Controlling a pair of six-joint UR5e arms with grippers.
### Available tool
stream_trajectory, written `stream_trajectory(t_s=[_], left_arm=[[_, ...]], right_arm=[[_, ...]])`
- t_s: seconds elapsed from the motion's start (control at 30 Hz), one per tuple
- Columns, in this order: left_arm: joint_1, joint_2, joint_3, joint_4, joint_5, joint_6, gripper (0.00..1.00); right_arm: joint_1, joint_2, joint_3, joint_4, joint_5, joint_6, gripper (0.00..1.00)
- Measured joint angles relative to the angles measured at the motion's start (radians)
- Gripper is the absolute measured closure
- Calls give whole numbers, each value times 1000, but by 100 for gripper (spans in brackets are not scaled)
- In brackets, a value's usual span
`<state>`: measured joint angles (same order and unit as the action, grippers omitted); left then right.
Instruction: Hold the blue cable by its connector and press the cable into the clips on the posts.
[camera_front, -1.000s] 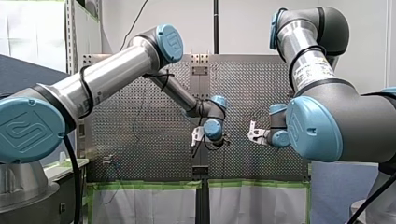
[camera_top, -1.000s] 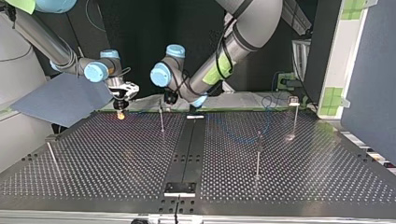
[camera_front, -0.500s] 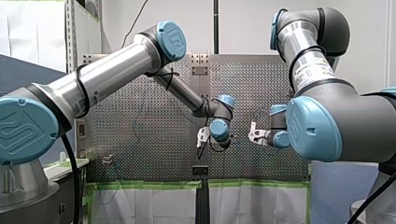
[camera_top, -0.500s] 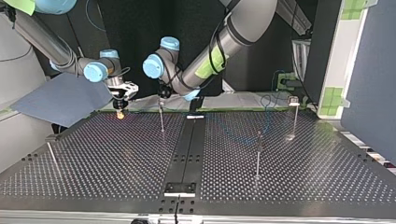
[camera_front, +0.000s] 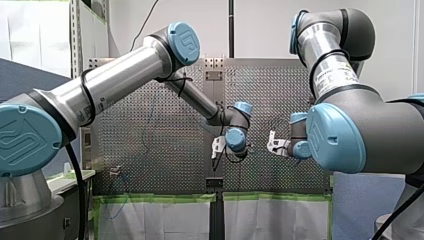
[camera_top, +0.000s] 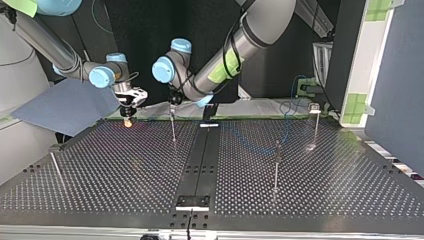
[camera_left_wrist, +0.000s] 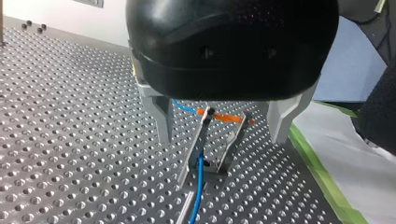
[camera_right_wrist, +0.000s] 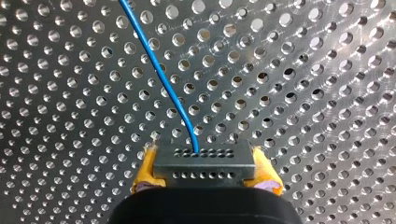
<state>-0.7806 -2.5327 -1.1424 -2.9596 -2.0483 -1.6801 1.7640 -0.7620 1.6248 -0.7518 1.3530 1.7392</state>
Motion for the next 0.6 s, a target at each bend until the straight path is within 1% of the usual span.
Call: stream_trajectory(t_s=[0.23,0.43,0.6], left_arm=[[-3,0,0,8,-3,-11,0],[-8,0,0,6,-19,-12,0],[-24,7,-3,5,-33,-7,0]], right_arm=[[0,0,0,2,-1,-1,100],[0,2,1,2,-1,-2,100],[0,3,0,3,-1,-2,100]])
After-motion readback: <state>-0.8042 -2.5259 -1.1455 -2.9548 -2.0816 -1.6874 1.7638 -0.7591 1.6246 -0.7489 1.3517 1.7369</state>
